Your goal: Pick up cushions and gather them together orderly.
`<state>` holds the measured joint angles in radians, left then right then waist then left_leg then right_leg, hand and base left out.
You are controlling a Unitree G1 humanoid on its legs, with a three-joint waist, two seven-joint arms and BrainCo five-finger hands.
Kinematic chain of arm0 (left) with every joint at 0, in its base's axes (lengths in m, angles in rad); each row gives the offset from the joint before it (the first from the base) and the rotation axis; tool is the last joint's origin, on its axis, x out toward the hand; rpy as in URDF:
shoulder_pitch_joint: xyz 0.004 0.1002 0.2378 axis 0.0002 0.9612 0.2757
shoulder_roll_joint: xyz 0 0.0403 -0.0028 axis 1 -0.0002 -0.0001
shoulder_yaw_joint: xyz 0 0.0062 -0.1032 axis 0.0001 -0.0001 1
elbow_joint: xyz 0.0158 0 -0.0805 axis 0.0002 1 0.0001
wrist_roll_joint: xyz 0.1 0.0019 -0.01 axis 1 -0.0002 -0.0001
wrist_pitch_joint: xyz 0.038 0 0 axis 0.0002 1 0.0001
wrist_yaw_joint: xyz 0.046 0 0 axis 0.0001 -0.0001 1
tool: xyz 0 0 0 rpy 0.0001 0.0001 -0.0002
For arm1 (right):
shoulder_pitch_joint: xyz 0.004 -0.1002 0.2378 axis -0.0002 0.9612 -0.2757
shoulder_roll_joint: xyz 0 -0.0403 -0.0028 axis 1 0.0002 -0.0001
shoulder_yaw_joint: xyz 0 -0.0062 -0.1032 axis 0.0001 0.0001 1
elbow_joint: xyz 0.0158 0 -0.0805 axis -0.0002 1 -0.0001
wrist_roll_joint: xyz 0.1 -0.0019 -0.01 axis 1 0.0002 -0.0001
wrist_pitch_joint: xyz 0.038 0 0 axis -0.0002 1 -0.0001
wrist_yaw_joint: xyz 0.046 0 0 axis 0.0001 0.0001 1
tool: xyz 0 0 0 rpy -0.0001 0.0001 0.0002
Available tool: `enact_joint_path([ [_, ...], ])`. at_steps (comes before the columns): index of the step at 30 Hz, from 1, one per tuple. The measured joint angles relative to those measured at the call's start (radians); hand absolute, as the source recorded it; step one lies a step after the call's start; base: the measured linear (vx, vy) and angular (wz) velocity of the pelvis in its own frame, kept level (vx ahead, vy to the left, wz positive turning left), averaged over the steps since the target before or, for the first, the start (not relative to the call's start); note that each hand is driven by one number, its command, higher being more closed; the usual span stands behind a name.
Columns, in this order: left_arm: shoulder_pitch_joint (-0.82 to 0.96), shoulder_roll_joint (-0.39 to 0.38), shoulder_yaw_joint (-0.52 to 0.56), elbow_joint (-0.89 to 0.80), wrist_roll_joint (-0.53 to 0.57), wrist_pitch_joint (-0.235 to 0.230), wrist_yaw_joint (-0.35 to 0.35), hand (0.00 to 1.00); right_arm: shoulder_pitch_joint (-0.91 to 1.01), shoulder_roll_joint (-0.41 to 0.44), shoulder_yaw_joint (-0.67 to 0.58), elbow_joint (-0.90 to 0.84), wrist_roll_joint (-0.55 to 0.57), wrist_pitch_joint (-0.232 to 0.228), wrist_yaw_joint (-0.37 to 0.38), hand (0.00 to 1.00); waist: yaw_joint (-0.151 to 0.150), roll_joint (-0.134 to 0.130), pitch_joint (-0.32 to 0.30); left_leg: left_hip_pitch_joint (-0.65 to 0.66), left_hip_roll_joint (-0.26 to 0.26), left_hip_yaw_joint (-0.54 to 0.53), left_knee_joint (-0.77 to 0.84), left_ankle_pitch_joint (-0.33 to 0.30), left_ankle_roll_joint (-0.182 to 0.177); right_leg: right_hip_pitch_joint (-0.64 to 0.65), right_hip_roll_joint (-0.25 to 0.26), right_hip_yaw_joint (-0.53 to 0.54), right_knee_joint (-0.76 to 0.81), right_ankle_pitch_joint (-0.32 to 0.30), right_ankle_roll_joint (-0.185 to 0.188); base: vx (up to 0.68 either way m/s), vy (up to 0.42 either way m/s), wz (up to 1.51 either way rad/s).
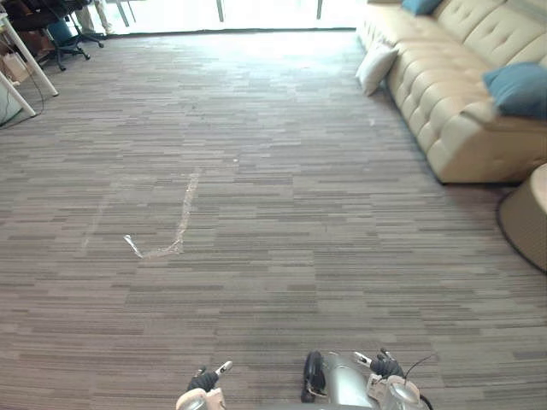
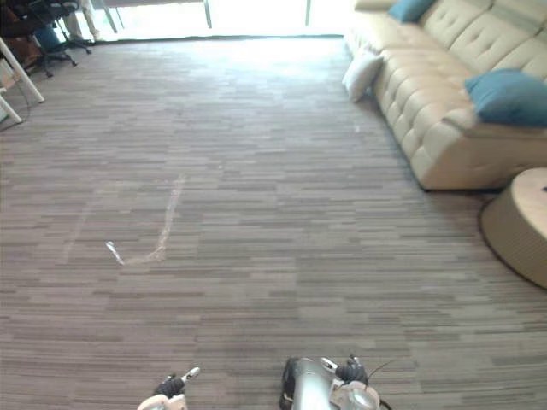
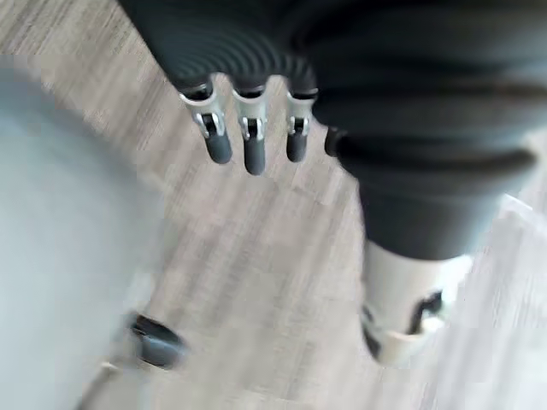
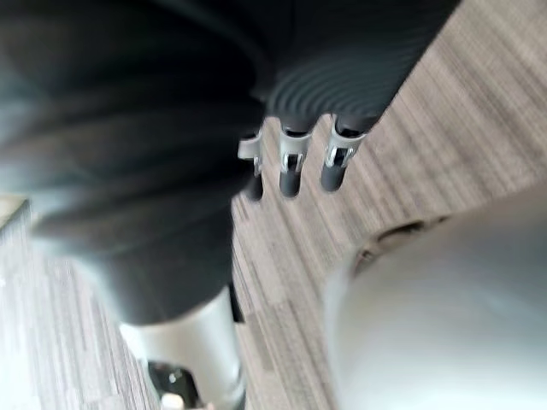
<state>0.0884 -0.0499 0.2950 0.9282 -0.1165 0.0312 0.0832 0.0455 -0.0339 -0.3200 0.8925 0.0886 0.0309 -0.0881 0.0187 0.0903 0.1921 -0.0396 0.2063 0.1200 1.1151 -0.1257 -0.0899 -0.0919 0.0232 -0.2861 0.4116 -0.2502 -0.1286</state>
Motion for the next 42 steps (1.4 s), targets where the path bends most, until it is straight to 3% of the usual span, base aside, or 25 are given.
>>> enact_joint_path([
  [2, 0.002, 0.032, -0.003, -0.034, -0.005, -0.004, 0.001, 0.0, -0.004, 0.028, 0.014, 0.013, 0.003, 0.004, -0.001, 0.0, 0.017, -0.05, 0.008, -0.127, 0.006, 0.062, -0.017, -0.093, 0.018, 0.134, -0.003, 0.027, -0.108, -0.01, 0.012, 0.57, -0.066, -0.35],
  [3, 0.004, 0.039, -0.008, -0.055, -0.007, -0.006, 0.001, 0.0, -0.006, 0.043, 0.032, 0.029, 0.023, 0.008, -0.001, 0.0, 0.036, -0.079, -0.006, -0.211, 0.005, 0.121, -0.151, -0.13, 0.031, 0.201, -0.01, 0.057, -0.184, -0.004, 0.026, 0.94, -0.054, -0.71],
  [5, 0.005, 0.028, -0.001, -0.081, -0.017, -0.019, 0.0, 0.0, -0.015, 0.063, 0.03, 0.028, 0.033, 0.01, -0.002, 0.0, 0.062, -0.085, -0.003, -0.277, -0.015, 0.15, -0.403, -0.132, 0.041, 0.282, -0.024, 0.097, -0.243, -0.007, 0.045, 0.78, 0.044, -0.78],
  [6, 0.005, 0.024, 0.003, -0.085, -0.025, -0.024, 0.004, 0.0, -0.018, 0.075, 0.032, 0.028, 0.032, 0.009, -0.001, 0.0, 0.072, -0.082, -0.004, -0.294, -0.038, 0.147, -0.628, -0.078, 0.024, 0.33, -0.04, 0.133, -0.263, -0.026, 0.075, 0.58, 0.146, -0.73],
  [8, 0.013, 0.024, 0.002, -0.09, -0.034, -0.024, 0.004, 0.0, -0.007, 0.083, 0.068, 0.031, 0.03, 0.011, -0.001, 0.0, 0.089, -0.09, -0.026, -0.304, -0.064, 0.141, -0.709, 0.086, 0.05, 0.392, -0.071, 0.198, -0.295, -0.055, 0.109, 0.7, 0.251, -1.0],
  [9, 0.011, 0.033, 0.003, -0.09, -0.033, -0.023, 0.005, 0.0, -0.007, 0.094, 0.077, 0.033, 0.03, 0.012, -0.001, 0.0, 0.088, -0.104, -0.035, -0.301, -0.082, 0.151, -0.703, 0.06, 0.07, 0.397, -0.095, 0.214, -0.287, -0.055, 0.108, 0.88, 0.386, -0.67],
  [12, 0.002, 0.056, 0.0, -0.072, -0.032, -0.023, 0.008, 0.0, 0.016, 0.103, 0.075, 0.03, 0.029, 0.018, 0.001, 0.0, 0.082, -0.146, -0.042, -0.24, -0.128, 0.193, -0.634, -0.033, 0.137, 0.294, -0.171, 0.291, 0.019, 0.012, 0.196, 0.77, 0.367, -0.24],
  [14, -0.003, 0.066, -0.001, -0.046, -0.034, -0.016, 0.016, 0.0, 0.012, 0.088, 0.076, 0.023, 0.026, 0.015, 0.003, 0.0, 0.077, -0.152, -0.027, -0.093, -0.17, 0.203, -0.678, -0.13, 0.133, 0.088, -0.208, 0.329, 0.503, 0.157, 0.263, 0.58, 0.246, -0.24],
  [15, -0.012, 0.074, -0.018, -0.011, -0.034, -0.01, 0.023, 0.0, 0.013, 0.08, 0.083, -0.002, 0.022, 0.008, 0.006, 0.0, 0.055, -0.146, -0.023, 0.001, -0.178, 0.198, -0.7, -0.138, 0.139, -0.002, -0.208, 0.297, 0.663, 0.134, 0.265, 0.56, 0.209, -0.05],
  [17, -0.018, 0.065, -0.043, 0.007, -0.034, -0.001, 0.023, 0.0, 0.019, 0.073, 0.088, -0.029, 0.016, 0.003, 0.008, 0.0, 0.041, -0.112, -0.028, 0.135, -0.173, 0.197, -0.808, -0.158, 0.132, -0.107, -0.201, 0.196, 0.681, 0.089, 0.24, 0.59, 0.173, 0.06],
  [19, -0.028, 0.065, -0.049, 0.017, -0.033, -0.001, 0.023, 0.0, 0.018, 0.081, 0.084, -0.054, -0.003, -0.006, 0.01, 0.0, 0.037, -0.111, -0.028, 0.226, -0.173, 0.196, -0.893, -0.18, 0.113, -0.216, -0.199, 0.102, 0.593, 0.062, 0.231, 0.64, 0.123, 0.06],
  [20, -0.04, 0.071, -0.047, 0.032, -0.032, 0.003, 0.024, 0.0, 0.009, 0.081, 0.06, -0.052, -0.004, -0.011, 0.011, 0.0, 0.033, -0.124, -0.02, 0.319, -0.179, 0.192, -0.95, -0.182, 0.111, -0.276, -0.192, 0.011, 0.385, 0.057, 0.195, 0.56, 0.019, 0.22],
  [24, -0.041, 0.06, -0.054, 0.035, -0.03, 0.002, 0.02, 0.0, 0.013, 0.069, 0.022, -0.046, -0.004, -0.01, 0.008, 0.0, 0.01, -0.126, -0.019, 0.445, -0.195, 0.116, -1.013, -0.197, 0.134, -0.277, -0.148, -0.02, -0.034, 0.177, 0.159, 0.62, -0.074, 0.58],
  [26, -0.034, 0.043, -0.052, 0.036, -0.03, 0.002, 0.02, 0.0, 0.026, 0.048, 0.028, -0.038, -0.007, 0.001, 0.008, 0.0, -0.011, -0.112, -0.023, 0.491, -0.189, 0.048, -0.991, -0.197, 0.135, -0.278, -0.131, 0.028, 0.035, 0.257, 0.061, 0.75, -0.171, 0.64],
  [27, -0.023, 0.013, -0.043, 0.038, -0.02, 0.004, 0.02, 0.0, 0.016, 0.021, 0.026, -0.039, -0.008, 0.0, 0.006, 0.0, -0.012, -0.059, -0.026, 0.484, -0.146, 0.023, -0.922, -0.181, 0.109, -0.276, -0.122, 0.013, 0.108, 0.179, 0.06, 0.74, -0.172, 0.24],
  [28, -0.019, 0.0, -0.036, 0.036, -0.019, 0.004, 0.019, 0.0, 0.007, 0.014, 0.026, -0.04, -0.009, 0.002, 0.006, 0.0, -0.012, -0.04, -0.027, 0.444, -0.134, 0.007, -0.823, -0.166, 0.085, -0.274, -0.113, 0.012, 0.134, 0.138, 0.06, 0.72, -0.186, -0.08],
  [29, -0.022, -0.007, -0.024, 0.032, -0.013, 0.004, 0.018, 0.0, -0.003, 0.009, 0.026, -0.04, -0.009, 0.002, 0.006, 0.0, -0.011, -0.024, -0.022, 0.369, -0.115, -0.004, -0.644, -0.119, 0.025, -0.254, -0.095, 0.012, 0.146, 0.095, 0.059, 0.7, -0.182, -0.24],
  [30, -0.029, -0.013, 0.003, 0.028, -0.012, 0.005, 0.018, 0.0, -0.009, 0.001, 0.029, -0.042, -0.008, 0.004, 0.005, 0.0, -0.01, 0.0, -0.008, 0.246, -0.085, -0.038, -0.373, 0.049, -0.039, -0.197, -0.066, 0.02, 0.116, 0.063, 0.053, 0.85, -0.158, -0.54],
  [31, -0.024, -0.013, 0.004, 0.023, -0.014, 0.004, 0.019, 0.0, -0.016, -0.002, 0.034, -0.039, -0.006, 0.009, 0.0, 0.0, 0.006, 0.014, 0.006, 0.115, -0.037, -0.04, -0.11, 0.151, -0.074, -0.107, -0.021, 0.038, 0.063, 0.04, 0.044, 0.71, -0.071, -0.54],
  [33, -0.024, 0.0, 0.003, 0.0, -0.015, 0.003, 0.013, 0.0, -0.027, 0.01, 0.053, -0.013, -0.005, 0.008, -0.002, 0.0, 0.02, -0.003, 0.028, 0.0, 0.003, -0.001, 0.056, 0.041, -0.027, 0.028, -0.004, 0.063, -0.005, 0.017, 0.04, 0.67, 0.004, -0.5],
  [35, -0.016, 0.028, 0.002, -0.03, -0.018, 0.001, 0.013, 0.0, -0.024, 0.04, 0.073, -0.001, -0.001, 0.011, -0.003, 0.0, 0.038, -0.041, 0.021, -0.117, 0.024, 0.07, 0.023, -0.047, 0.013, 0.155, -0.014, 0.087, -0.117, 0.006, 0.053, 0.59, -0.003, -0.29],
  [37, 0.001, 0.031, 0.003, -0.077, -0.04, -0.006, 0.012, 0.0, -0.029, 0.069, 0.104, 0.004, 0.001, 0.018, -0.002, 0.0, 0.05, -0.066, 0.01, -0.269, 0.026, 0.161, -0.243, -0.103, 0.035, 0.269, -0.045, 0.108, -0.227, -0.012, 0.1, 0.71, 0.09, -0.22],
  [40, 0.005, 0.017, 0.014, -0.092, -0.041, -0.011, 0.013, 0.0, -0.032, 0.077, 0.106, 0.01, 0.0, 0.018, -0.002, 0.0, 0.069, -0.062, 0.003, -0.294, -0.023, 0.174, -0.648, -0.046, 0.021, 0.35, -0.082, 0.135, -0.282, -0.034, 0.136, 0.7, 0.227, -0.39],
  [41, 0.007, 0.015, 0.02, -0.091, -0.043, -0.016, 0.013, 0.0, -0.031, 0.069, 0.108, 0.034, -0.001, 0.018, -0.002, 0.0, 0.086, -0.068, -0.007, -0.283, -0.04, 0.169, -0.702, 0.083, 0.032, 0.375, -0.096, 0.16, -0.288, -0.043, 0.146, 0.72, 0.305, -0.49],
  [42, 0.006, 0.029, 0.022, -0.088, -0.038, -0.015, 0.013, 0.0, -0.032, 0.091, 0.117, 0.046, -0.002, 0.022, -0.001, 0.0, 0.091, -0.107, -0.038, -0.272, -0.09, 0.195, -0.709, 0.045, 0.082, 0.369, -0.147, 0.177, -0.263, -0.033, 0.138, 0.72, 0.308, -0.36],
])
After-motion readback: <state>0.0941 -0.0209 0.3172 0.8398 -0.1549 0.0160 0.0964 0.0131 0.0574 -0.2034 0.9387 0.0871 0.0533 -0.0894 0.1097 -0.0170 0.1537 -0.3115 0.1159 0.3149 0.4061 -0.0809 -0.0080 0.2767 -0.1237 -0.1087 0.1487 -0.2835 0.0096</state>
